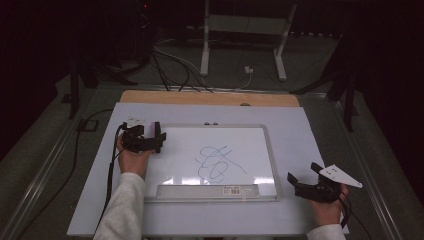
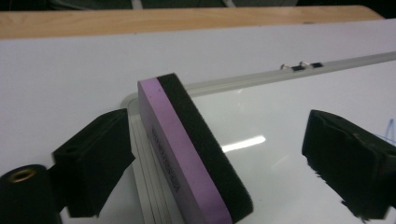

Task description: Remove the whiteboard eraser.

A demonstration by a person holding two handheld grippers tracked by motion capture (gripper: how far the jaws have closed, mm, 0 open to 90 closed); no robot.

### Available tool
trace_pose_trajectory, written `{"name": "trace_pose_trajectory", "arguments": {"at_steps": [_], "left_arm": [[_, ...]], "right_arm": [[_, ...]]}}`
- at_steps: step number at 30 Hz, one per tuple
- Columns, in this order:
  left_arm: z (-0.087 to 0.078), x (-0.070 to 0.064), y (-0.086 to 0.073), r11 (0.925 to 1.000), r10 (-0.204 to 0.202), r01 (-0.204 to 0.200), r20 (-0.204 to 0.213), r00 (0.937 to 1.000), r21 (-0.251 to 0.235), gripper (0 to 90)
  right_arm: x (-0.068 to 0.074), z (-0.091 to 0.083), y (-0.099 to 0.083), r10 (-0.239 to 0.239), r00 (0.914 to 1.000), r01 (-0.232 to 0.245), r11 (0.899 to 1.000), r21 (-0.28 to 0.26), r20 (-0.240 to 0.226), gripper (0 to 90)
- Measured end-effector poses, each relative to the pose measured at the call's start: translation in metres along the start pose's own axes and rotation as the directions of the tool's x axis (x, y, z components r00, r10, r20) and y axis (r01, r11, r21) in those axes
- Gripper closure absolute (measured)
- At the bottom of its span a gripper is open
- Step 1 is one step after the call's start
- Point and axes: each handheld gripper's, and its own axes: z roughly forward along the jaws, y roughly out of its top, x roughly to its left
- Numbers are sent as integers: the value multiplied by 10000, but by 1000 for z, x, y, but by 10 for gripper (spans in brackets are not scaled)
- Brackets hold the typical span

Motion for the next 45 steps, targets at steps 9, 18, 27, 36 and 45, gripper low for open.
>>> {"name": "trace_pose_trajectory", "arguments": {"at_steps": [9,18,27,36,45], "left_arm": [[13,-1,-4,9977,-297,322,-410,9987,599,356],[11,3,-3,9952,-583,632,-656,9961,753,593],[7,-6,-4,9963,45,17,-721,9974,855,665],[3,-11,-6,9947,559,-497,-672,9962,905,691],[-17,-18,9,9969,776,-769,-519,9956,162,710]], "right_arm": [[1,0,0,-180,9998,180,9998,70,71,0],[1,-1,1,-288,9995,287,9996,69,98,0],[1,-2,1,-253,9996,252,9997,42,97,0],[1,-1,1,-301,9995,300,9995,57,104,0],[2,-1,0,-317,9995,316,9995,95,88,0]]}}
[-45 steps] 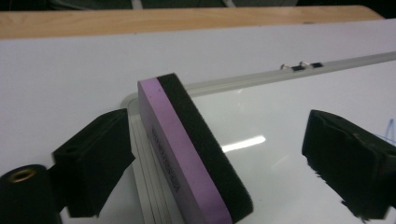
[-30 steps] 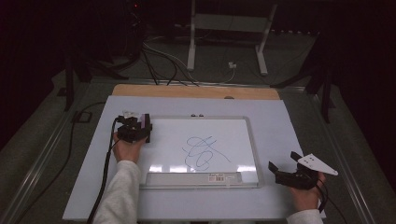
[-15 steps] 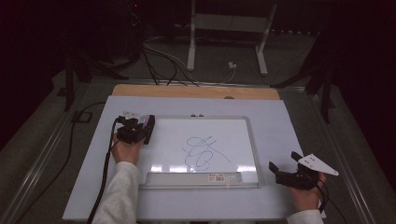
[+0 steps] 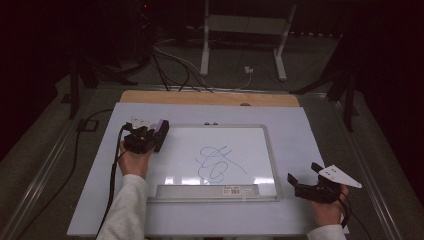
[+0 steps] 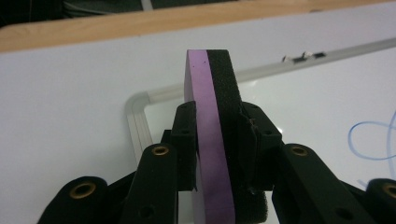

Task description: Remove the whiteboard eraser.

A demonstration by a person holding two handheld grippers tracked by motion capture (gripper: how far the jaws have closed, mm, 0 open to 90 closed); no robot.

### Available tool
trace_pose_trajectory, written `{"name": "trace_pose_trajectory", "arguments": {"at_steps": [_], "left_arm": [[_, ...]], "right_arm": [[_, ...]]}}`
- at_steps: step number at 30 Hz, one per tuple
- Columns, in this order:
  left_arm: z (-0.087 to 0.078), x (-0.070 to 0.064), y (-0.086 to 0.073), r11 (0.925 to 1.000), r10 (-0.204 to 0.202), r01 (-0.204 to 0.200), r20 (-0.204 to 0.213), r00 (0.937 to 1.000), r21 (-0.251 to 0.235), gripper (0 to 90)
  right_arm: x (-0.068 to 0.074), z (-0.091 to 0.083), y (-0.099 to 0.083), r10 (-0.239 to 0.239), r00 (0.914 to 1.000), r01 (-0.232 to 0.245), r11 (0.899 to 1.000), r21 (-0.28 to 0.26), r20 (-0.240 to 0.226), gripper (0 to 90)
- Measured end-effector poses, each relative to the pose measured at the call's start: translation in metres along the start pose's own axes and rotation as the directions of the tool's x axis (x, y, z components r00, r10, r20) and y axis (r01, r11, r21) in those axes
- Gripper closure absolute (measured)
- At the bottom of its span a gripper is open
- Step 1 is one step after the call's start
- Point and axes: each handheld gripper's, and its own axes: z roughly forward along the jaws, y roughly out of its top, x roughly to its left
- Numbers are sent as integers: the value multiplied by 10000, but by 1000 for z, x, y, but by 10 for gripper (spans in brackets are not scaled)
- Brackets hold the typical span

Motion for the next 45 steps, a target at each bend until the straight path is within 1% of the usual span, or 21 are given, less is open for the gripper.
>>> {"name": "trace_pose_trajectory", "arguments": {"at_steps": [4,7,13,18,24,30,32,37,43,45], "left_arm": [[-1,-3,-1,9997,236,-236,-4,9997,89,709],[0,-6,-2,9997,255,-255,100,9996,50,709],[-2,-12,0,9991,417,-417,254,9988,-26,707],[-4,-15,2,9979,648,-647,202,9977,-60,706],[-4,-21,1,9960,891,-892,221,9958,50,706],[-1,-30,2,9923,1214,-1219,238,9923,204,706],[0,-34,2,9902,1371,-1376,224,9903,237,706],[2,-42,3,9869,1581,-1588,259,9871,275,706],[5,-51,2,9801,1938,-1947,267,9807,382,705],[7,-54,2,9792,1976,-1986,283,9799,408,705]], "right_arm": [[1,0,0,-27,10000,27,10000,5,-6,0],[0,0,0,-28,10000,28,10000,17,2,0],[0,0,0,-23,10000,23,10000,27,-2,0],[0,0,0,-26,10000,26,10000,24,2,0],[1,0,0,-44,10000,44,10000,29,1,0],[1,0,0,-44,10000,44,10000,39,4,0],[1,1,0,-50,10000,50,10000,45,1,0],[1,1,0,-50,10000,50,10000,47,5,0],[1,1,0,-51,10000,51,10000,58,-8,0],[1,1,0,-56,10000,56,10000,64,-12,0]]}}
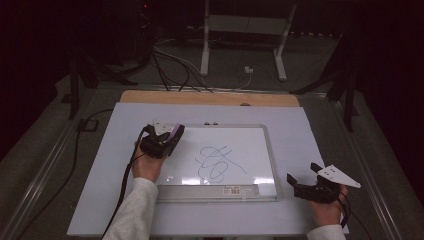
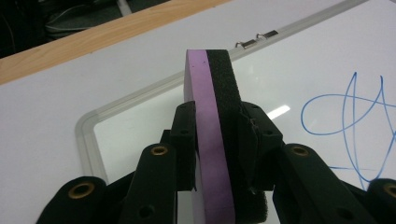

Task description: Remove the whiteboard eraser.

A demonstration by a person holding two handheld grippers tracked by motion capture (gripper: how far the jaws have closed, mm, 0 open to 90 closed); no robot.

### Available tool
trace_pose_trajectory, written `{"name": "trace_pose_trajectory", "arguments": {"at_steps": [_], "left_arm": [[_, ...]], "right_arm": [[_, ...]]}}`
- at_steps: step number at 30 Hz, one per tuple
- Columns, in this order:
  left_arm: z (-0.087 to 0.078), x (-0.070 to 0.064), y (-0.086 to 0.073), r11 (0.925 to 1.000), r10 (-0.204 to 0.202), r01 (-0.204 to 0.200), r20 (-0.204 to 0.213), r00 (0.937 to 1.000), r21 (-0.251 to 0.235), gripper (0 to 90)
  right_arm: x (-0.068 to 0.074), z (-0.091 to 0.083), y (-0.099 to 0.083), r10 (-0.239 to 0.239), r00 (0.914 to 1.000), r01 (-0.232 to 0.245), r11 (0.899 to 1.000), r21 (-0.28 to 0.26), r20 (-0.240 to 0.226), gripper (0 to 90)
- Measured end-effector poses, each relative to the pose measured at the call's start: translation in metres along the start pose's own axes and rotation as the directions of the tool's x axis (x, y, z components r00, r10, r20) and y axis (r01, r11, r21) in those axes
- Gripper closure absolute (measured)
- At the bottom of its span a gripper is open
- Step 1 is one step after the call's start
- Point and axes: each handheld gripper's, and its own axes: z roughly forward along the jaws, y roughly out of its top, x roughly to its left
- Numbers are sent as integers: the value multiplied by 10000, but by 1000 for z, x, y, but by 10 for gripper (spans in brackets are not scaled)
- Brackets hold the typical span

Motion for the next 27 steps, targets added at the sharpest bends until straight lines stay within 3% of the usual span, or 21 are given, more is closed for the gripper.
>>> {"name": "trace_pose_trajectory", "arguments": {"at_steps": [12,27], "left_arm": [[11,-15,-2,9992,340,-342,111,9994,192,703],[22,-35,-6,9905,1263,-1257,-73,9920,566,702]], "right_arm": [[0,0,0,3,10000,-3,10000,4,-22,1],[0,0,0,-7,10000,7,10000,5,-45,0]]}}
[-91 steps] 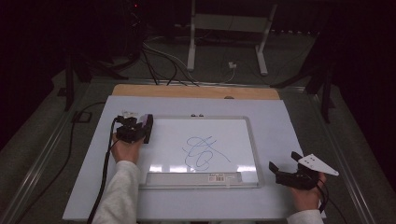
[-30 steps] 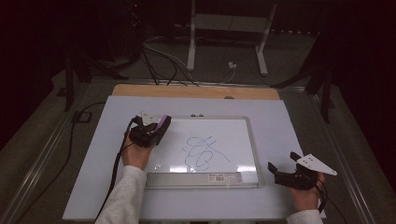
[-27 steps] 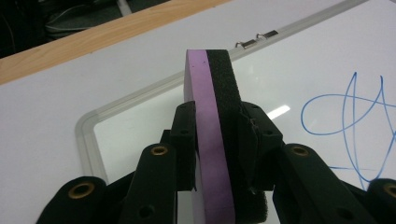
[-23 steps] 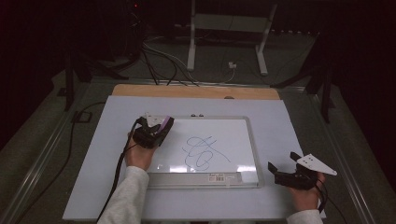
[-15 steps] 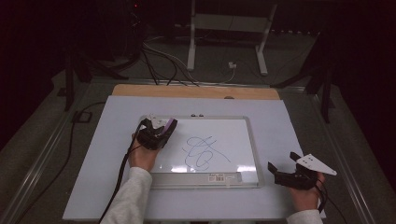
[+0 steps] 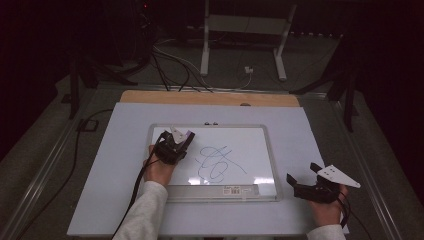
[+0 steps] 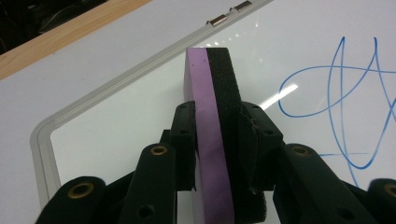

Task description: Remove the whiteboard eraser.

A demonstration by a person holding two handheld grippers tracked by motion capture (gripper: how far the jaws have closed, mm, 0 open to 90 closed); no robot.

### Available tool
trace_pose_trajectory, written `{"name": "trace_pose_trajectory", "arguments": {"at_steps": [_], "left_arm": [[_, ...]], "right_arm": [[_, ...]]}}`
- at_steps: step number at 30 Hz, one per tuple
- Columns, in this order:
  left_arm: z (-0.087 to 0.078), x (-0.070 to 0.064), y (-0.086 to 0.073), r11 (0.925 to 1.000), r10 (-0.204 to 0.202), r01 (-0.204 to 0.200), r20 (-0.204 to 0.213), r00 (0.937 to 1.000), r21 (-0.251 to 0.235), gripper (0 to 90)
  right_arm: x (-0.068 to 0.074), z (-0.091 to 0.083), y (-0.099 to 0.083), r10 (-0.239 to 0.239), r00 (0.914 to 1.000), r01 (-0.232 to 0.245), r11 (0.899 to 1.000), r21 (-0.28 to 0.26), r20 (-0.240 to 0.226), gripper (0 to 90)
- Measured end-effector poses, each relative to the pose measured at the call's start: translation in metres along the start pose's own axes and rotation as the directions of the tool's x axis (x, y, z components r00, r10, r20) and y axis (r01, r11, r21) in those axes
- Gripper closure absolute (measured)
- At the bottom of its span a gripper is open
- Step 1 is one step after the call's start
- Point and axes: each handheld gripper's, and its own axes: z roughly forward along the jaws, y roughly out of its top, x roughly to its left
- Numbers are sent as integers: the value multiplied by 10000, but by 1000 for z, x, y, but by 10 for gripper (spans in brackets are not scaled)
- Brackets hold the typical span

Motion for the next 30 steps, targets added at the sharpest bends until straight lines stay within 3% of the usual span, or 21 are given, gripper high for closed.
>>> {"name": "trace_pose_trajectory", "arguments": {"at_steps": [6,12,18,25,30], "left_arm": [[-1,-7,0,9994,356,-356,-54,9994,-30,692],[-2,-12,0,9993,371,-370,79,9993,-23,678],[-3,-21,1,9966,817,-818,108,9966,45,660],[-2,-21,0,9995,330,-329,921,9952,-21,628],[1,-21,-4,9998,-194,207,1504,9884,-70,624]], "right_arm": [[0,0,0,19,10000,-19,10000,-4,-12,1],[0,0,0,-15,10000,15,10000,19,5,0],[1,0,0,-16,10000,16,10000,25,2,0],[0,0,0,-19,10000,19,10000,28,5,1],[0,0,0,-28,10000,28,10000,12,8,0]]}}
